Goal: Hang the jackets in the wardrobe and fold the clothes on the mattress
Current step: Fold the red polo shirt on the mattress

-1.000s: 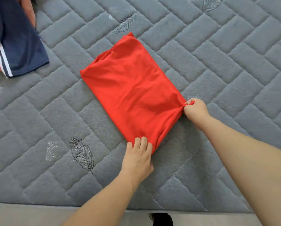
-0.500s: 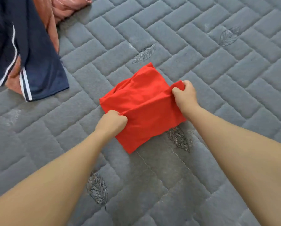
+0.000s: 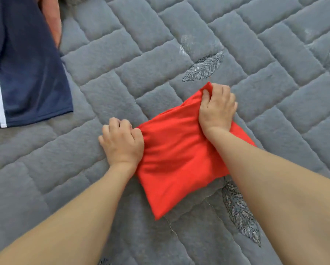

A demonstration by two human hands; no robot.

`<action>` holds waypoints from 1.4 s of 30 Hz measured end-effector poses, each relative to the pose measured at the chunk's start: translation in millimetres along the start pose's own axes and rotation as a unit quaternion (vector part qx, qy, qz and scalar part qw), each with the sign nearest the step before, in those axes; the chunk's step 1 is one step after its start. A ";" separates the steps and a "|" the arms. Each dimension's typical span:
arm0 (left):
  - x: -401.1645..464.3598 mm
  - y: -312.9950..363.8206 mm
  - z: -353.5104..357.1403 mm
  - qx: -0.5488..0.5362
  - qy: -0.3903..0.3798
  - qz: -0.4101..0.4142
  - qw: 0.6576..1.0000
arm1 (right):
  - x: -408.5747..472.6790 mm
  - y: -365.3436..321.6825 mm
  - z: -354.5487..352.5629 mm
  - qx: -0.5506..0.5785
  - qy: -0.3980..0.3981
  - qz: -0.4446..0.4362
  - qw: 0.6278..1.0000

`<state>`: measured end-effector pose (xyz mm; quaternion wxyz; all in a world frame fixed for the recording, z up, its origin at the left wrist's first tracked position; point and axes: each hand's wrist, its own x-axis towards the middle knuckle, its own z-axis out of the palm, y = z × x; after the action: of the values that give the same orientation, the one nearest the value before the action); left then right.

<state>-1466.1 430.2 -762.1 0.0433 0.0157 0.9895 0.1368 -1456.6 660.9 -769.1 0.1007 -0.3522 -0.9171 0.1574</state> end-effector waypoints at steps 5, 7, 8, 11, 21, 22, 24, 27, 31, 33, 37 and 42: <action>5.9 0.0 13.2 -0.038 0.009 -0.035 0.999 | 8.2 -2.8 18.0 -0.033 0.053 0.035 0.997; 6.1 -1.0 9.5 -0.032 -0.010 -0.033 0.999 | 8.1 -6.1 16.3 -0.042 0.043 0.048 0.997; 6.4 -2.3 9.1 -0.028 -0.015 -0.031 0.999 | 7.6 -7.3 16.5 -0.048 0.037 0.053 0.997; 7.0 -4.0 13.0 -0.016 -0.020 -0.017 1.000 | 9.2 -8.3 20.2 -0.056 0.033 0.053 0.996; 9.2 -3.0 11.4 -0.013 -0.001 0.089 0.996 | 16.3 -10.1 18.3 -0.069 0.024 0.040 0.996; 10.2 -5.6 13.0 -0.017 0.007 0.122 0.992 | 17.3 -11.2 18.5 -0.062 0.024 0.041 0.997; 11.7 -8.2 16.9 -0.018 0.014 0.159 0.987 | 18.7 -11.7 18.4 -0.055 0.026 0.042 0.997; 8.5 -7.9 16.3 -0.014 0.026 0.157 0.987 | 14.3 -8.9 11.8 -0.050 0.018 0.069 0.996; 10.1 -4.1 4.8 0.008 0.005 0.178 0.984 | -7.9 0.0 -16.3 0.004 -0.064 0.097 0.993; 7.6 3.5 -5.1 0.012 -0.022 0.179 0.984 | -26.1 9.9 -41.4 0.118 -0.102 0.096 0.983; -26.4 37.9 -41.5 -0.033 -0.026 0.226 0.973 | -82.7 43.9 -116.3 0.289 -0.085 0.112 0.947; -94.9 119.8 -91.9 -0.012 -0.048 0.386 0.921 | -164.4 119.0 -210.5 0.353 0.018 0.212 0.911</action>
<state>-1377.5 516.6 -633.7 0.0343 0.4026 0.9017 0.1536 -1201.0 678.9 -628.2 0.1991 -0.4827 -0.7035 0.4822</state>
